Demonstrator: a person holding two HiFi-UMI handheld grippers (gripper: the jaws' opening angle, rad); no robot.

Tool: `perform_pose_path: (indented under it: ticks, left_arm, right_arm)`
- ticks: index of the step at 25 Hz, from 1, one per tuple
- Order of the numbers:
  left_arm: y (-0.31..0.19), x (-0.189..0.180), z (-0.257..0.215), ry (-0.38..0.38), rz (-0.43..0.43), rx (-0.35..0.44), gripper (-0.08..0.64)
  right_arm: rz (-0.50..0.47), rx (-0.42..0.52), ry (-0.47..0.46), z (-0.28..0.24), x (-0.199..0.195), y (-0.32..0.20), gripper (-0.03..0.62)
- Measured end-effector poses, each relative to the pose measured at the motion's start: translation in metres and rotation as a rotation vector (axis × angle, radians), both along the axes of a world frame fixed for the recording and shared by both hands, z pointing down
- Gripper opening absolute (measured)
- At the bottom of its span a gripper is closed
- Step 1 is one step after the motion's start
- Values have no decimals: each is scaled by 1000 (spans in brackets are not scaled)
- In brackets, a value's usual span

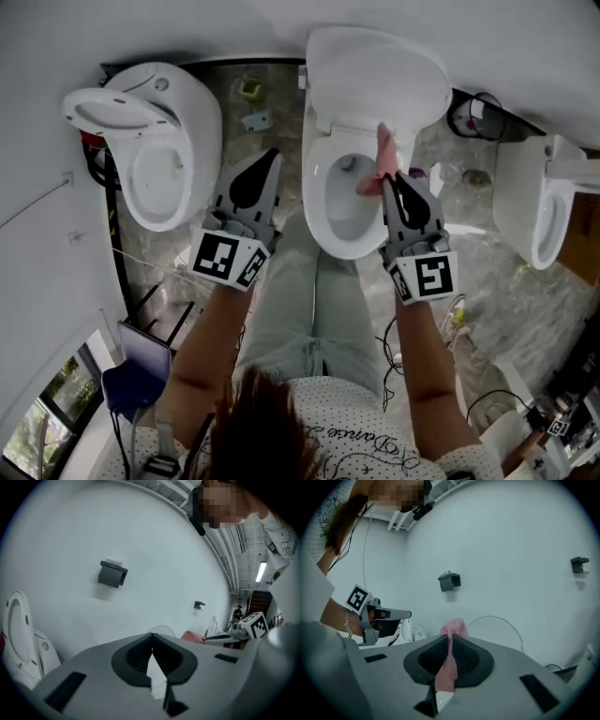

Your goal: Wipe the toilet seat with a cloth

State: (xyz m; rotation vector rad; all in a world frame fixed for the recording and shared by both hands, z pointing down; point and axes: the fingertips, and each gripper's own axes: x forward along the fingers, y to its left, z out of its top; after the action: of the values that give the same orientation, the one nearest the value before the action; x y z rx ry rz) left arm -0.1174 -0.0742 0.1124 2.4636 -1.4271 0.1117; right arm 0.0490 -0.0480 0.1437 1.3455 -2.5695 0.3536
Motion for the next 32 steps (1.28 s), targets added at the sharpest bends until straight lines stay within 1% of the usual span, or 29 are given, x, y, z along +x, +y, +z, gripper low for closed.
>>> perform_pose_path:
  ticks: [6,13,18,21,24,28,32]
  left_arm:
    - [-22,-4,74,7,-2,-40,5]
    - [-44,-8,163,37,-47,-84,5]
    - [-42,-4,217,15,-59,-132,5]
    - [-42,-3,240,19,-66,-140,5]
    - [-43,-2,262,8,-64,-144,5]
    - [-41,-2,287,2,-66,-169,5]
    - [-44,1,302,2,-68,-187,5]
  right_arm:
    - [-13,-88,17,91,-5,-23,43]
    - [-48,-176,25,198,-13,-42,44]
    - [-72,-235,43,262,-17,-43,46]
    - [-88,-252,59,297,-24,-48,48]
    - [-107,-267,70,327,-33,-53,48]
    - [-122,-296,122,364,-41,-57,49]
    - [-133,-332,173,397,-46,-65,51]
